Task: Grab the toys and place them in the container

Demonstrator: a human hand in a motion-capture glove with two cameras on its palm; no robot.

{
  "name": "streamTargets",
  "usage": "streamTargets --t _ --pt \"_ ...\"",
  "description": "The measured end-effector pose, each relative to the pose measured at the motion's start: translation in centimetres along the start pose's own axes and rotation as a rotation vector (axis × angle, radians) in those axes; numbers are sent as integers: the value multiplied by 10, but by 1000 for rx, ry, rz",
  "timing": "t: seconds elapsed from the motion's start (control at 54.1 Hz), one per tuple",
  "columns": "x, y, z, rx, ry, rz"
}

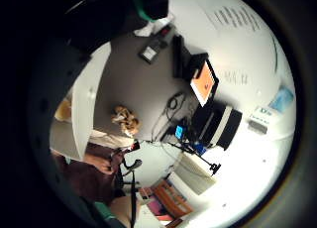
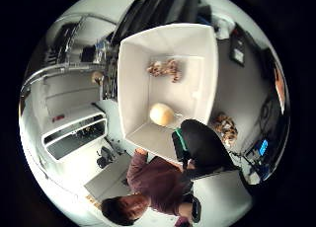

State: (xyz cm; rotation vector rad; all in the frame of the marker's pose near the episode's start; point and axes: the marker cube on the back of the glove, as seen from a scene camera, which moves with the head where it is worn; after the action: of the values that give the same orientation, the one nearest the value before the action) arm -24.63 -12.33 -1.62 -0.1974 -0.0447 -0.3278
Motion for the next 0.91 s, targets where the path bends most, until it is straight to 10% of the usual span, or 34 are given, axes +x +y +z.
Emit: streamTargets --t 0.351,0.776,0.906 --pt "150 95 51 76 6 205" --pt "120 88 329 -39 -9 141" --pt "99 75 374 228 -129 158"
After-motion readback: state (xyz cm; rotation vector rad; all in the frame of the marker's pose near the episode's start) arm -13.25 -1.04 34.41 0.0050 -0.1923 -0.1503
